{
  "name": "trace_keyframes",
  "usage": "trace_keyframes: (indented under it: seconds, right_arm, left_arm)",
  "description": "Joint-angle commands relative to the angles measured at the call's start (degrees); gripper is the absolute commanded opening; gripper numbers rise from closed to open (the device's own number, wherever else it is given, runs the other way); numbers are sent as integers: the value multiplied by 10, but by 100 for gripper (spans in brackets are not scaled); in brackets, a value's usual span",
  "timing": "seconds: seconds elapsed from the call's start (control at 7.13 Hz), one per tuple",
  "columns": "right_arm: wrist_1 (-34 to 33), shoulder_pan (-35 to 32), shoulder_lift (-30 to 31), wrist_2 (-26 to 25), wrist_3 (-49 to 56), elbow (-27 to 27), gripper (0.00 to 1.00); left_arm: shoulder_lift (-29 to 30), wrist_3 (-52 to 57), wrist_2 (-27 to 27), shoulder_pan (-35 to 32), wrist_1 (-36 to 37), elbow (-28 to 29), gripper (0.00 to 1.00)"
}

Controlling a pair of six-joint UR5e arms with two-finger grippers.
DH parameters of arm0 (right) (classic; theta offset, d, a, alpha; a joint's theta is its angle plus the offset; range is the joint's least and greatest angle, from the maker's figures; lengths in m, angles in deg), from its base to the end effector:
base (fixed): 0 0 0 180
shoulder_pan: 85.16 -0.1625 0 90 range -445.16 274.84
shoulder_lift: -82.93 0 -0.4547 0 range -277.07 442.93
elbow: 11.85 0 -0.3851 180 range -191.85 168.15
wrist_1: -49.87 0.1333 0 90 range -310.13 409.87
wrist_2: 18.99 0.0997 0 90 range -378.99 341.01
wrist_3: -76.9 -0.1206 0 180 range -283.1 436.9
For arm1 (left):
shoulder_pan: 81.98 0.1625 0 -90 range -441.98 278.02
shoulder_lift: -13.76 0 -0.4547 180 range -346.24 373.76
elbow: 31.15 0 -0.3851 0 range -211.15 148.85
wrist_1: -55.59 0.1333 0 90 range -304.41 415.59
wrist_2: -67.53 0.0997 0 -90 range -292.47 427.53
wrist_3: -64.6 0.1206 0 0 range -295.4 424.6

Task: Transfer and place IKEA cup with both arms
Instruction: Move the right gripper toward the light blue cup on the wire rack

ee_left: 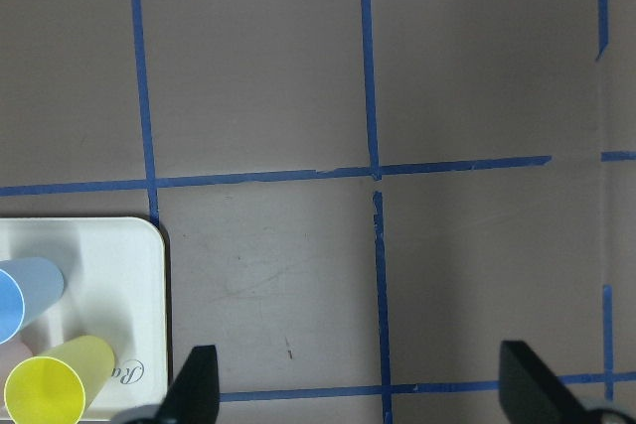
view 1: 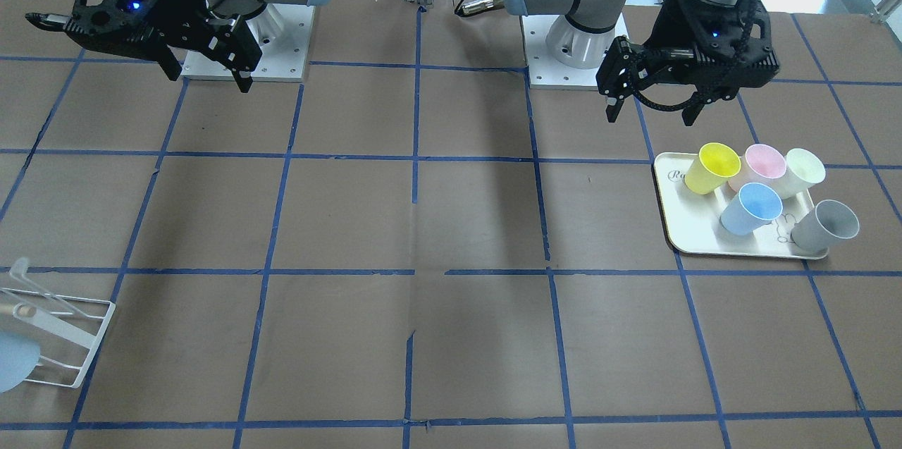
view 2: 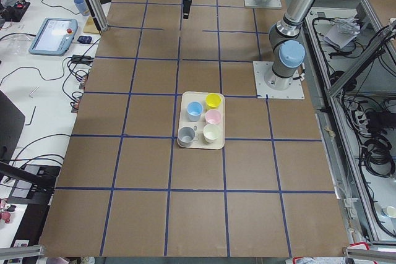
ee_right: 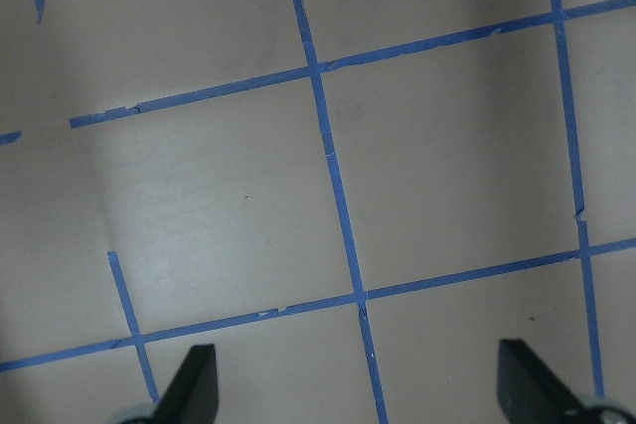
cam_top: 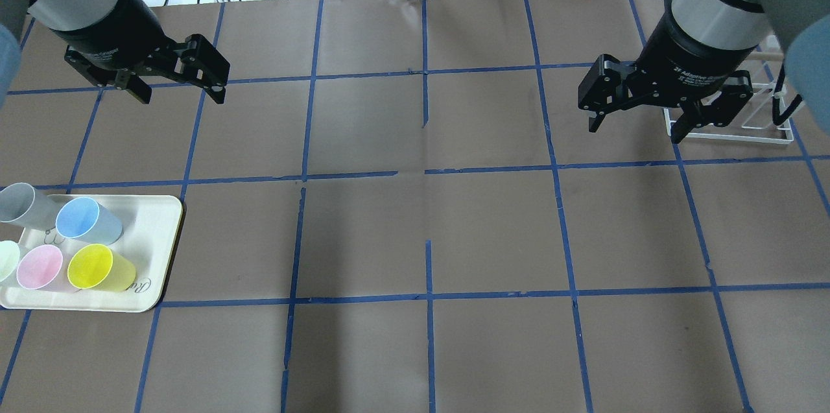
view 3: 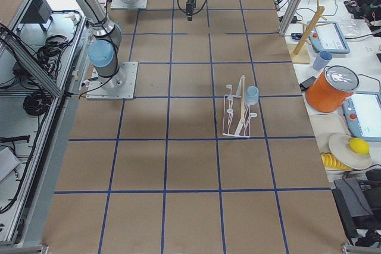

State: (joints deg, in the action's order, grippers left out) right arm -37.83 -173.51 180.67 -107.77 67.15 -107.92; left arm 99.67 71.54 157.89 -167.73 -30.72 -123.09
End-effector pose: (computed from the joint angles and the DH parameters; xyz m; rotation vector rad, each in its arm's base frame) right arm 0.1237 -0.4258 0.5026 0.3102 3.1056 0.0195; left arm -0.0978 -0.4724 0.5207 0.0728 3.1206 -0.1575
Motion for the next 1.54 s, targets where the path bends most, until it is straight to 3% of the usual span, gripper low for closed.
trace_keyframes:
  seconds: [0.0,1.4]
  right_arm:
    - [0,0,-1,-2,0,0,100]
    - [-25,6,-4,-3,0,5,100]
  left_arm:
    - [7,1,-1,3,3,3,100]
    - [0,0,-3,1,4,-9,100]
